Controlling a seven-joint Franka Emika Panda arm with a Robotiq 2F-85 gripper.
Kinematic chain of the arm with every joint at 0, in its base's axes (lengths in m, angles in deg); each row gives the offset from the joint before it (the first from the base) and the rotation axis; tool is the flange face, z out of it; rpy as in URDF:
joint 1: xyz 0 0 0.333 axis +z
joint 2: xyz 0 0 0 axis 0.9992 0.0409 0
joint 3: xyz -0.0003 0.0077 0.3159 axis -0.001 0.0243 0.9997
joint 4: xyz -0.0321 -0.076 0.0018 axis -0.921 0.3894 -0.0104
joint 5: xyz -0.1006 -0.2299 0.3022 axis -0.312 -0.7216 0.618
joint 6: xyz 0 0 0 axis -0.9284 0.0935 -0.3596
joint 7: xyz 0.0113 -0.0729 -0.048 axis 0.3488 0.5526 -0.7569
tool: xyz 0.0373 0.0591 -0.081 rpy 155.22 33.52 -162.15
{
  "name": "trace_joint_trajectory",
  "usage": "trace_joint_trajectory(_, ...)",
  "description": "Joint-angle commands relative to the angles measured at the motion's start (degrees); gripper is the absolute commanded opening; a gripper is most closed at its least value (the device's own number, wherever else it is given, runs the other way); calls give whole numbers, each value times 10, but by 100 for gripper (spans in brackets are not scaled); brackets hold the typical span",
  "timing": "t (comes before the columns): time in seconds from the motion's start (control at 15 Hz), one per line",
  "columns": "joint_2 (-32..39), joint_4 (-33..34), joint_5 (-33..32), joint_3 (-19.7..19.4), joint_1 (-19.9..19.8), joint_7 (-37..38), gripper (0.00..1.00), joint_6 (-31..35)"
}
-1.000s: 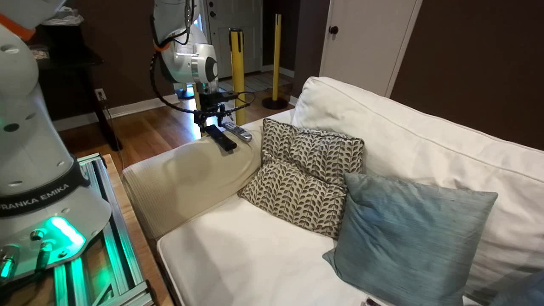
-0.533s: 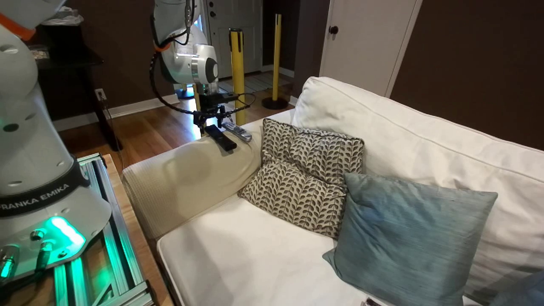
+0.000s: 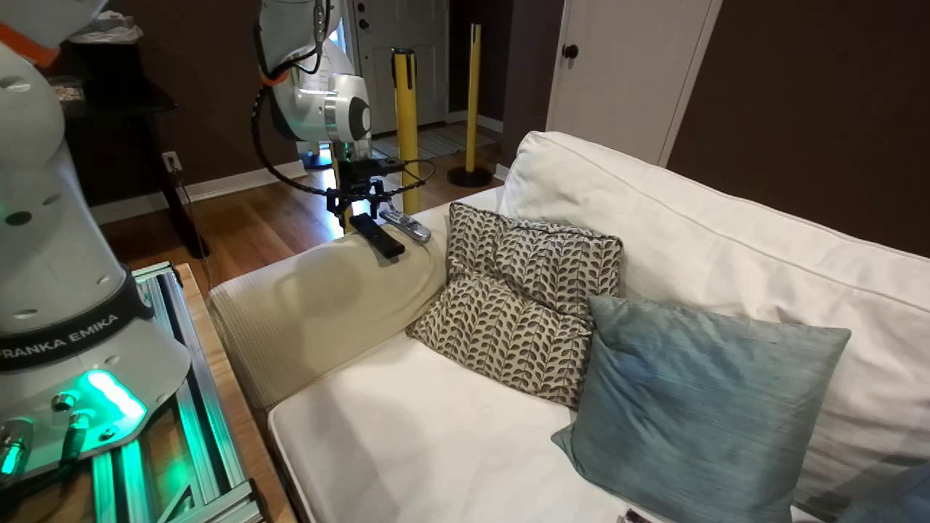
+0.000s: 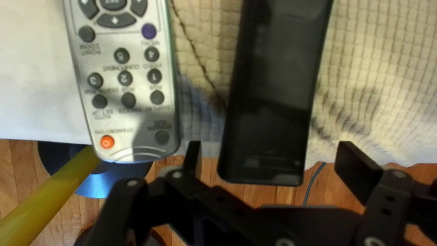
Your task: Put the remote upright
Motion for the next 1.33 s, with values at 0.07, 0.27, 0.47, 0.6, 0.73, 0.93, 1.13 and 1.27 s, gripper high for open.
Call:
trace_joint_trajectory(0.07, -22, -26, 5, 1, -5, 26, 100, -14)
trace_joint_trajectory(0.27, -23, -29, 3, 2, -10, 26, 96, -9)
trace_joint_trajectory(0.47, -20, -28, 0, 2, -12, 22, 71, -8)
trace_joint_trajectory(0.6, -17, -26, 1, 3, -14, 19, 91, -6)
trace_joint_trajectory(0.73, -15, -24, 1, 4, -15, 17, 100, -6)
trace_joint_trajectory(0.93, -11, -21, 2, 9, -20, 6, 100, 1)
trace_joint_trajectory(1.13, -10, -18, 3, 12, -22, 1, 100, 1)
trace_joint_trajectory(1.27, -8, -15, 2, 12, -21, -4, 100, 0)
